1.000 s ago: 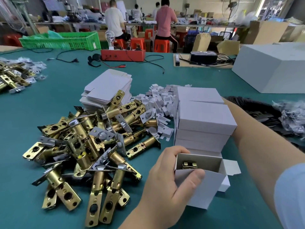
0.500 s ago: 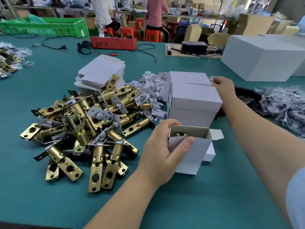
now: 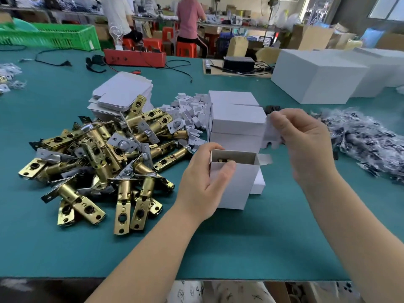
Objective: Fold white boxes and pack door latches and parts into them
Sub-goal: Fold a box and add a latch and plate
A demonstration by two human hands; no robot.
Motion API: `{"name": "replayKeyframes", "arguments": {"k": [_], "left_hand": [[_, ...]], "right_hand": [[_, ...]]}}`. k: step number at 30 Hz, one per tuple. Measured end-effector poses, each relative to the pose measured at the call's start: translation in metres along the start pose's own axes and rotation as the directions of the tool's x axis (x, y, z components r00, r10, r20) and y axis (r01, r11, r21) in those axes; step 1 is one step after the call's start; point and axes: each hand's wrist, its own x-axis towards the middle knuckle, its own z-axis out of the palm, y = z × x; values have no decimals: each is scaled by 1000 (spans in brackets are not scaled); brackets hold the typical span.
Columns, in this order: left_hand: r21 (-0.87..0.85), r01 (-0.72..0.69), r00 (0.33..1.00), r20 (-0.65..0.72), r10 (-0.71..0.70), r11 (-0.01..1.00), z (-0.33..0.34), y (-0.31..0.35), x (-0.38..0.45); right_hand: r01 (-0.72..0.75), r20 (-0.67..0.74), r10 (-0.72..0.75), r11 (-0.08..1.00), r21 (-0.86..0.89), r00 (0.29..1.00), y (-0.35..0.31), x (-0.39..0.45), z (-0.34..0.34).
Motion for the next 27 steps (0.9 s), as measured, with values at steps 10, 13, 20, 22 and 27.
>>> {"name": "replayKeyframes", "arguments": {"k": [10, 13, 20, 22, 27], "left_hand": [[35, -50, 999, -9, 51, 998, -1, -2, 0], [40, -60, 998, -8, 60, 997, -1, -3, 0], [32, -56, 998, 4, 56, 998, -1, -2, 1], [48, -56, 998, 3, 56, 997, -2, -1, 1], [49, -34, 999, -4, 34, 998, -2, 0, 0]], "right_hand": [[93, 57, -84, 978, -184, 995, -10, -39, 23], [170, 104, -138, 885, -433, 985, -13, -42, 23], [246, 206, -144, 714, -656, 968, -27, -40, 15], [283, 243, -155, 660, -696, 958, -30, -41, 15], [354, 387, -20, 448, -821, 922, -32, -41, 22]]}}
